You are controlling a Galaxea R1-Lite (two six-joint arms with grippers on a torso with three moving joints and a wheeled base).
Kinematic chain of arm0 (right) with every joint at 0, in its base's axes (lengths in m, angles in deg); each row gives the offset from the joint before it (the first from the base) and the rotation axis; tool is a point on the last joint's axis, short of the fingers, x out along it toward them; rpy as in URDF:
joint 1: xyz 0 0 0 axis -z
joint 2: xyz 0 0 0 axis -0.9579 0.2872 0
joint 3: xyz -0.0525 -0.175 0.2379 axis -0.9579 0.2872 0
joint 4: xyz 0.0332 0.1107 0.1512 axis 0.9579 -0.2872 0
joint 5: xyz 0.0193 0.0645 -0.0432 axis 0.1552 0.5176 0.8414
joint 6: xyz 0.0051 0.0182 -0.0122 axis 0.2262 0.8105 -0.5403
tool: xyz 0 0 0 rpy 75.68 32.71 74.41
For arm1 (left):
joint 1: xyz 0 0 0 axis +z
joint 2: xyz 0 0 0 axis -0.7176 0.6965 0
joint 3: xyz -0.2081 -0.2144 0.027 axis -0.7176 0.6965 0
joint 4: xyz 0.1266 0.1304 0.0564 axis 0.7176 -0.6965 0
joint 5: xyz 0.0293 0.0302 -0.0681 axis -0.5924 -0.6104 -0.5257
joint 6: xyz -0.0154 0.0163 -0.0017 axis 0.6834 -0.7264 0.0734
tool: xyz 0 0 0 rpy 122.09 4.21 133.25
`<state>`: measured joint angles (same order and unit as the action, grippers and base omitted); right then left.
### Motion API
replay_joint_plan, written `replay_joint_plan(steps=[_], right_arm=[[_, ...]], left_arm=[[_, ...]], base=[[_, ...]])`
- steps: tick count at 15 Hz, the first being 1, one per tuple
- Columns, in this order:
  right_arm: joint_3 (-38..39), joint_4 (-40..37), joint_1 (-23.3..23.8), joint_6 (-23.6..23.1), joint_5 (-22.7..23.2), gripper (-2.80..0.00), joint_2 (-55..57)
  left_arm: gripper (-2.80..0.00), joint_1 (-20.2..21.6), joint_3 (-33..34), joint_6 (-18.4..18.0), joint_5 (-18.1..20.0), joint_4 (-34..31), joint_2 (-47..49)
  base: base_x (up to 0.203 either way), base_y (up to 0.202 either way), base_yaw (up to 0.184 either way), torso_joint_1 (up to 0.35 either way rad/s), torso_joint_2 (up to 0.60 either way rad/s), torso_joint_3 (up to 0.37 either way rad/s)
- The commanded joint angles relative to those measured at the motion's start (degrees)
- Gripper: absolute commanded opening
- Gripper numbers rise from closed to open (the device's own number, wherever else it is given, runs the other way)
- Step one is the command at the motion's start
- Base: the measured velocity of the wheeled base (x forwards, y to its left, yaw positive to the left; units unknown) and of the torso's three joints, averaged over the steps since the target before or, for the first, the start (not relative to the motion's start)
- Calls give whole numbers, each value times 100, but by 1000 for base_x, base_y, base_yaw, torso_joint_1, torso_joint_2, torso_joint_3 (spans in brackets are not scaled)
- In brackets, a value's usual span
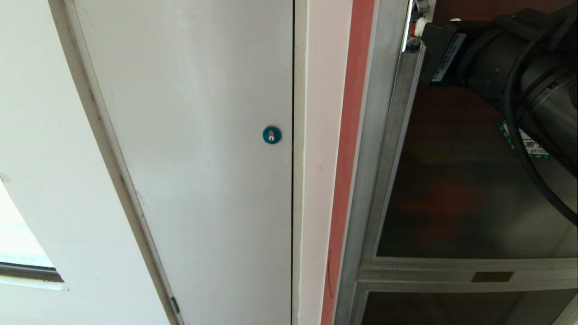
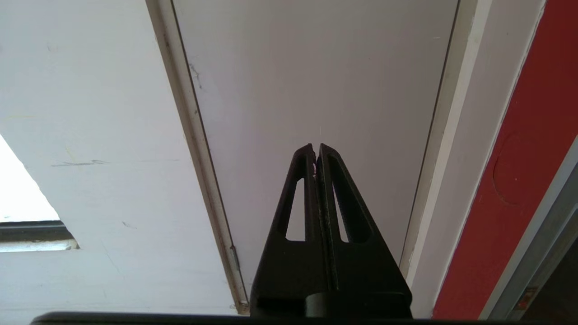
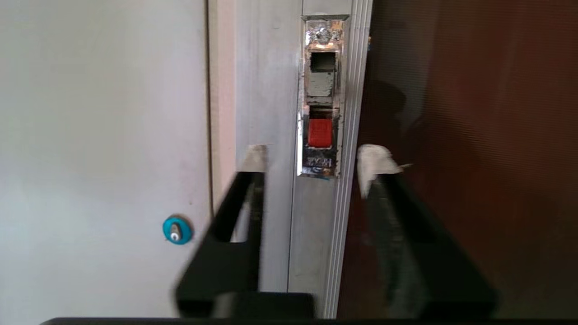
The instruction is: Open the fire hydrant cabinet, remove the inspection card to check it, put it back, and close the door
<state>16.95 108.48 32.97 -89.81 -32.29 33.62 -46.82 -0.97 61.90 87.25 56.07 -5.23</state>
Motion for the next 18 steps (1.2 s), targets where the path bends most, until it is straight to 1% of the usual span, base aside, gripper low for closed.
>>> replay_joint_plan(steps=[1, 7, 9, 12, 13, 18], right_arm=[[-120, 20, -12, -46, -19, 0, 63], [-731, -16, 145, -138, -36, 0, 357], [-929, -232, 269, -136, -36, 0, 407], [-1081, -282, 334, -136, -36, 0, 543], [-1088, -282, 342, -136, -36, -280, 585], [-1260, -292, 351, -136, -19, -280, 807]], left_arm=[[-280, 0, 167, -2, 0, 4, 7], [-280, 0, 167, -2, 0, 4, 7], [-280, 0, 167, -2, 0, 4, 7], [-280, 0, 167, -2, 0, 4, 7], [-280, 0, 167, -2, 0, 4, 7], [-280, 0, 167, -2, 0, 4, 7]], base=[[0, 0, 0, 0, 0, 0], [0, 0, 0, 0, 0, 0], [0, 0, 0, 0, 0, 0], [0, 0, 0, 0, 0, 0], [0, 0, 0, 0, 0, 0], [0, 0, 0, 0, 0, 0]])
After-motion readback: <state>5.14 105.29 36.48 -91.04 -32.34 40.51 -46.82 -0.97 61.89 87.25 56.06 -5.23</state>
